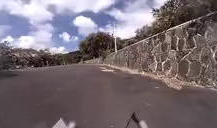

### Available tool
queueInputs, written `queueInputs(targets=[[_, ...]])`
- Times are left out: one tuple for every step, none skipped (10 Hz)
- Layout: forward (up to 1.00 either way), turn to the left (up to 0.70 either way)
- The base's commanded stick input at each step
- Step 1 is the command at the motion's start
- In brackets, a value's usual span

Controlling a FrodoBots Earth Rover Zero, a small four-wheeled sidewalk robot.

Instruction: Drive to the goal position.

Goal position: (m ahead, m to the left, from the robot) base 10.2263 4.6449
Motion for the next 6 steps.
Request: queueInputs(targets=[[0.5, 0.0], [0.5, 0.0], [0.5, 0.0], [0.5, 0.0], [0.5, 0.0], [0.5, 0.0]])
